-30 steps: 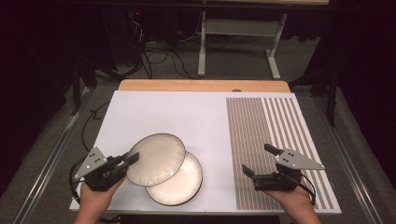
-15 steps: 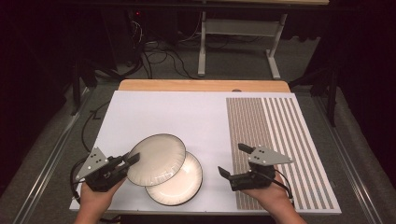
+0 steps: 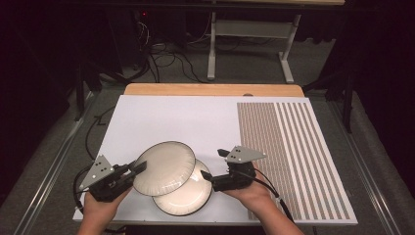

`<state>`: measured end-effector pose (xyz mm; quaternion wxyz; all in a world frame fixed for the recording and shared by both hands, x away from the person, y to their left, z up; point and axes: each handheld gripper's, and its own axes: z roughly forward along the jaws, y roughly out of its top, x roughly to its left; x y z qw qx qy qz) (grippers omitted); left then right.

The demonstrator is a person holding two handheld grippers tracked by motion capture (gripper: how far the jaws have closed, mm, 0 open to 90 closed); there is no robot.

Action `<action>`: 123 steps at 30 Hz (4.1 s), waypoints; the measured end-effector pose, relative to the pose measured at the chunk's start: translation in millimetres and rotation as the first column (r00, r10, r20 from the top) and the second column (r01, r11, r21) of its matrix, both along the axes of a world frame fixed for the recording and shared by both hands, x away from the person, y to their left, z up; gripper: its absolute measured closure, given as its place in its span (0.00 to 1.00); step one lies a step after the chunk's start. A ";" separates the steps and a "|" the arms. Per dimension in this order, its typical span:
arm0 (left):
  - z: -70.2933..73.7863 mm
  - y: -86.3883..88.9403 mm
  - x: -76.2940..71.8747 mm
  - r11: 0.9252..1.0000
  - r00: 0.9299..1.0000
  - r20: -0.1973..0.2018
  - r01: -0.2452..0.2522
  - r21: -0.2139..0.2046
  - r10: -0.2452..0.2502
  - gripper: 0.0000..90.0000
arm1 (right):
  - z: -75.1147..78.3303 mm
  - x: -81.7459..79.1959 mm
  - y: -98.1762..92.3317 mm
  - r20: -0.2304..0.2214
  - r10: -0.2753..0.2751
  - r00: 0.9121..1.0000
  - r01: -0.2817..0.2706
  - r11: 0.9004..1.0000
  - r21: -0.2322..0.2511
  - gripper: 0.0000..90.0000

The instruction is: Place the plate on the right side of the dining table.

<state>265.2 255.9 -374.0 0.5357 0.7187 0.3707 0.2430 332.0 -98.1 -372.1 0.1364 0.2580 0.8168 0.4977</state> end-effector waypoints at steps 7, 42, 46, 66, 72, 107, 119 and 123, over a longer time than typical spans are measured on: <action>-2.0 0.6 2.1 1.000 1.000 -0.008 -0.001 0.001 0.001 0.88 | -10.5 11.6 20.3 -0.051 0.012 0.999 -0.012 1.000 -0.008 0.23; -1.6 -0.7 1.5 1.000 1.000 0.003 -0.003 -0.004 0.003 0.89 | -37.7 25.4 42.1 -0.227 0.036 0.973 -0.021 0.998 0.066 0.91; 0.0 -2.9 -0.3 1.000 1.000 0.000 -0.002 -0.006 0.002 0.89 | -37.2 26.6 38.5 -0.262 0.049 0.964 -0.025 0.995 0.092 0.94; 13.6 -21.8 -4.2 0.999 0.999 0.031 0.026 -0.032 -0.025 0.89 | -11.5 14.6 7.4 -0.196 0.034 0.980 -0.004 0.988 0.152 0.98; 21.4 -34.2 0.0 0.999 0.999 0.037 0.036 -0.041 -0.034 0.89 | -0.6 14.4 -7.0 -0.167 0.020 0.986 0.007 0.987 0.160 0.98; 46.8 -175.9 42.6 0.981 0.981 -0.032 0.188 -0.053 -0.190 0.89 | 32.4 -5.0 -153.5 -0.058 -0.177 0.982 0.184 0.969 0.164 0.98; 43.2 -231.9 73.1 0.965 0.958 -0.114 0.260 -0.025 -0.261 0.89 | 25.1 -8.1 -206.2 -0.065 -0.286 0.956 0.293 0.942 0.167 0.98; 38.0 -249.3 83.0 0.963 0.953 -0.136 0.268 -0.032 -0.270 0.89 | 18.4 -5.9 -222.4 -0.079 -0.325 0.943 0.333 0.929 0.162 0.98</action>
